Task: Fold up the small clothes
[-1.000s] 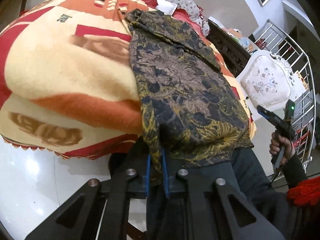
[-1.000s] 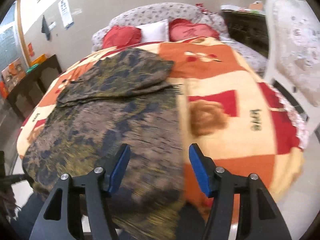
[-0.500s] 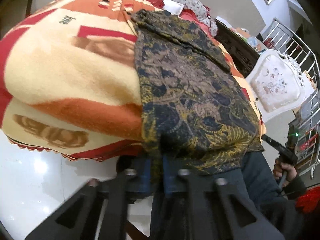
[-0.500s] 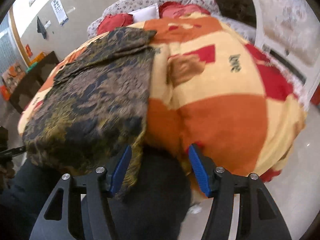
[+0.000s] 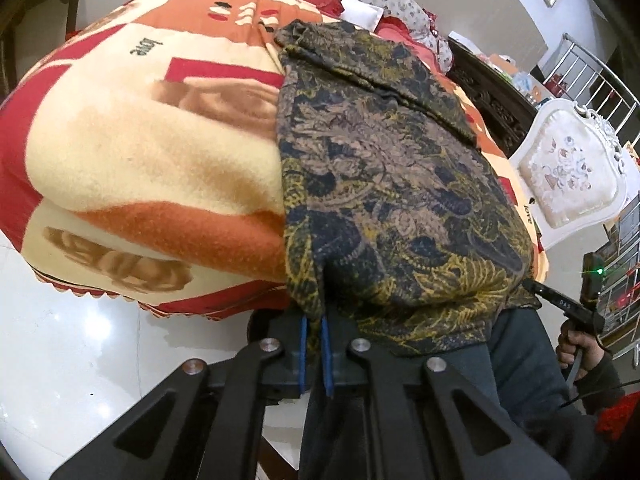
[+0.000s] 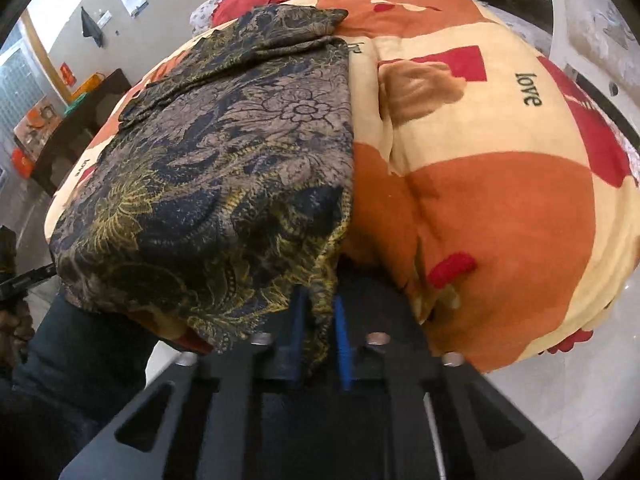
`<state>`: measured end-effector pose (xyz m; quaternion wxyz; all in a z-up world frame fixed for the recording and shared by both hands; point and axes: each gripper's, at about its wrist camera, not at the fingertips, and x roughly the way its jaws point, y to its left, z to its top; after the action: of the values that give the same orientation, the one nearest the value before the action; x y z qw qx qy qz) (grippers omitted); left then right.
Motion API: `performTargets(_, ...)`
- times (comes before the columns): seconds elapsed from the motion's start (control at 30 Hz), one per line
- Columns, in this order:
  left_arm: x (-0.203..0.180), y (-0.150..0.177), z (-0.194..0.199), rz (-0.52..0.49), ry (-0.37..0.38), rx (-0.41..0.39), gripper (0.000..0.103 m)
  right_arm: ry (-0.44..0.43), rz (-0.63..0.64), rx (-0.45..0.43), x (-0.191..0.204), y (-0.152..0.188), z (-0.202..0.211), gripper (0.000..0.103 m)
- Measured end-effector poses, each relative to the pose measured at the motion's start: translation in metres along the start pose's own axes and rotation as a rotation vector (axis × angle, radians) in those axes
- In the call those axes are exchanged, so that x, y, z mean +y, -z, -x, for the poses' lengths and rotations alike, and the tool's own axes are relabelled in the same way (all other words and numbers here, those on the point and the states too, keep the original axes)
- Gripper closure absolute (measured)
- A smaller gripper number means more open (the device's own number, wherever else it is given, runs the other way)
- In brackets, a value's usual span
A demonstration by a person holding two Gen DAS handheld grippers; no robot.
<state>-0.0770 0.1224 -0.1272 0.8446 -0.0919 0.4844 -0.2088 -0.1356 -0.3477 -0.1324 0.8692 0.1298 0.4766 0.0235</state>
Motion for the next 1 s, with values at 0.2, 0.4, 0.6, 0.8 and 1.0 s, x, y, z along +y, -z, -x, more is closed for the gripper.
performTargets(0.2, -0.007, 0.000, 0.016, -0.013, -0.008, -0.025, 0.100, 0.039, 0.022, -0.032, 0.010, -0.005, 0.018, 0.097)
performTargets(0.4, -0.016, -0.003, 0.035, -0.029, 0.018, -0.062, 0.100, 0.073, 0.050, -0.044, 0.020, -0.011, 0.033, 0.097)
performTargets(0.6, -0.023, -0.010, 0.062, -0.013, 0.060, -0.127, 0.100, 0.039, 0.062, -0.128, 0.029, -0.017, 0.068, 0.097)
performTargets(0.8, -0.020, -0.028, 0.107, 0.029, 0.129, -0.237, 0.100, -0.053, 0.035, -0.278, 0.034, -0.024, 0.131, 0.098)
performTargets(1.0, -0.010, -0.037, 0.152, 0.038, 0.174, -0.315, 0.100, -0.068, 0.037, -0.347, 0.038, -0.029, 0.171, 0.098)
